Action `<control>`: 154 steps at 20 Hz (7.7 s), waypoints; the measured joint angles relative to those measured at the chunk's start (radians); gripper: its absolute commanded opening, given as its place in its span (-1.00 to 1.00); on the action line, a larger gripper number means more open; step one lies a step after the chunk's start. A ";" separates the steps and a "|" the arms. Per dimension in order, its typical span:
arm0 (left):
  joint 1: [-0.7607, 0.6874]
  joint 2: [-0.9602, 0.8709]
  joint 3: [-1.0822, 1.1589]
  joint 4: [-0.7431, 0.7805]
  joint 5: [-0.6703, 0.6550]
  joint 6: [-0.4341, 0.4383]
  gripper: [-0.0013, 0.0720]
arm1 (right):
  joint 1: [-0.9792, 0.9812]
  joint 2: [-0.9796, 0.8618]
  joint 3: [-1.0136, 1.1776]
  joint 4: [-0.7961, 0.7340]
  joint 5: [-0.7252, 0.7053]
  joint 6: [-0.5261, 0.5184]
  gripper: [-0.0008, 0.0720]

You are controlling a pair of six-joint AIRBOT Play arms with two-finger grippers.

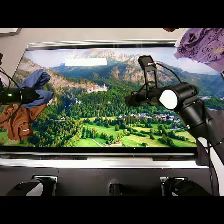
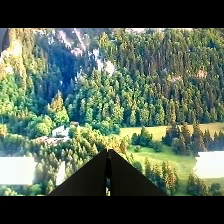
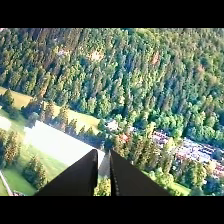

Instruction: Fold the clothes and pants, and hang the long-sleeved shirts on hangers.

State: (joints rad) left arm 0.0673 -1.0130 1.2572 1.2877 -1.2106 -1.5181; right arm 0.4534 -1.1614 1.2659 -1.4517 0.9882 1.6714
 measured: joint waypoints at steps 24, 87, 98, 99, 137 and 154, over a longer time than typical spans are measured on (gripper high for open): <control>0.000 0.000 0.000 -0.001 0.000 0.000 -0.50 | 0.000 0.000 0.000 0.000 0.000 0.000 -0.67; -0.615 -0.471 -0.095 -0.394 0.791 -0.486 0.94 | -0.002 0.243 0.001 -0.225 0.317 0.163 -0.59; -0.146 -0.185 -0.082 -0.369 0.340 -0.154 0.88 | -0.489 0.024 0.001 0.183 0.199 0.278 -0.04; -0.130 -0.177 -0.082 -0.369 0.322 -0.141 0.88 | -0.528 -0.039 0.001 0.291 0.197 0.220 -0.04; -0.088 -0.163 -0.082 -0.360 0.269 -0.105 0.88 | -0.367 -0.680 0.002 0.921 -0.036 -0.257 -0.46; -0.426 -0.211 -0.448 -0.372 0.374 -0.269 0.88 | -0.367 -0.682 0.001 0.925 -0.072 -0.247 -0.89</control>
State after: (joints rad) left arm -0.3588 -1.2243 0.8093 0.9154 -0.8364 -1.7870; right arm 0.0860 -1.8435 1.2667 -0.5262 0.9157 1.4246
